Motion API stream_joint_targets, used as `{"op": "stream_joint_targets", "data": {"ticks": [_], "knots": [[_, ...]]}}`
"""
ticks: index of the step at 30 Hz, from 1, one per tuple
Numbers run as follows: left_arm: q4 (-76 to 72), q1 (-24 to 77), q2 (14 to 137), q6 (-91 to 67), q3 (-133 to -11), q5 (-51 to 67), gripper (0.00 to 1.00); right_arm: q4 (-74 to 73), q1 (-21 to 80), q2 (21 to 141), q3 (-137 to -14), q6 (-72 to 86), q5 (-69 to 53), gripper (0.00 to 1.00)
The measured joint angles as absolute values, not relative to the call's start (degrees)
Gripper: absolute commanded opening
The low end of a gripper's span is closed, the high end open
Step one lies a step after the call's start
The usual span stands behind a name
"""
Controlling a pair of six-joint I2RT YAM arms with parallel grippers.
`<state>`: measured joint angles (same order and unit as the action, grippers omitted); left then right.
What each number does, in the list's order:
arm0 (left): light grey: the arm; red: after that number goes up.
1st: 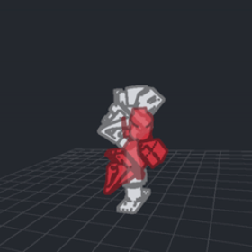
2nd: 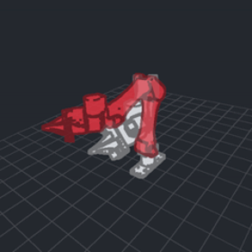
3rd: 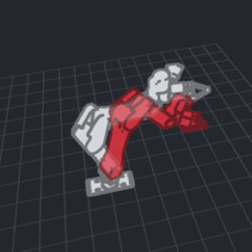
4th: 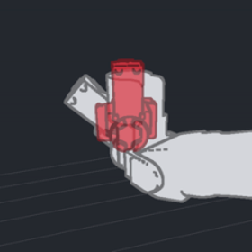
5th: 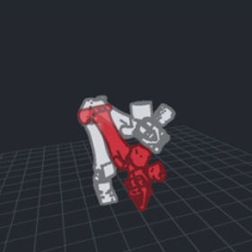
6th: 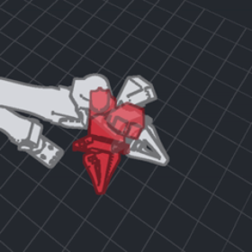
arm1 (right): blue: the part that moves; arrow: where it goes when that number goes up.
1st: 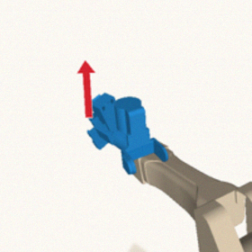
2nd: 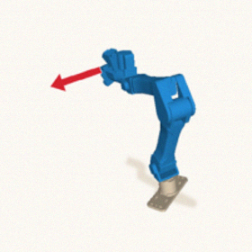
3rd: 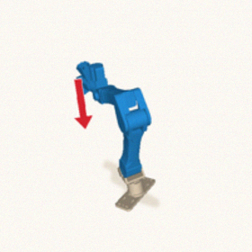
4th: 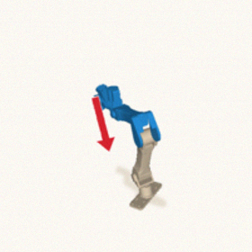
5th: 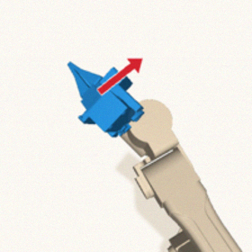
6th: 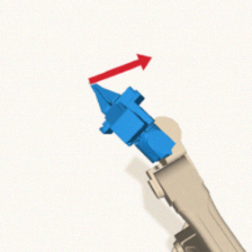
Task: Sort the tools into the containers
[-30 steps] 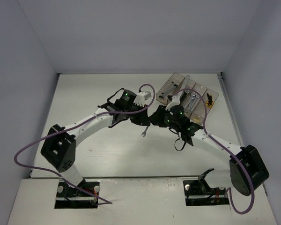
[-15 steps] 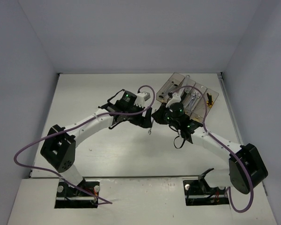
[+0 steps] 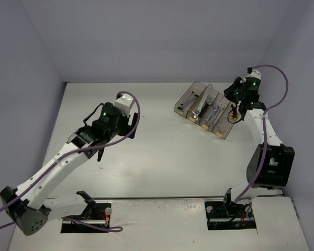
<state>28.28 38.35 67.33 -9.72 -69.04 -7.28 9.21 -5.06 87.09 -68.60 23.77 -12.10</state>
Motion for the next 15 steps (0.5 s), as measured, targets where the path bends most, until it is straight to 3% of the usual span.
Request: {"op": "stream_joint_targets", "data": {"ticks": [7,9,11,15], "knots": [[27.2,37.4,54.4,-5.8,-56.5,-18.5,0.84,7.3,-7.7,104.7,-75.5,22.5,-12.5,0.12],[26.9,36.8,53.4,-4.6,-54.9,-20.9,0.85,6.2,-7.5,108.3,-76.6,22.5,-12.6,0.21],[26.5,35.7,52.8,-3.7,-54.4,-22.4,0.85,5.7,-7.4,111.3,-78.0,22.6,-12.9,0.37],[25.1,33.0,51.8,-3.1,-54.4,-23.3,0.85,5.3,-7.1,114.3,-80.6,22.7,-13.6,0.46]]}}
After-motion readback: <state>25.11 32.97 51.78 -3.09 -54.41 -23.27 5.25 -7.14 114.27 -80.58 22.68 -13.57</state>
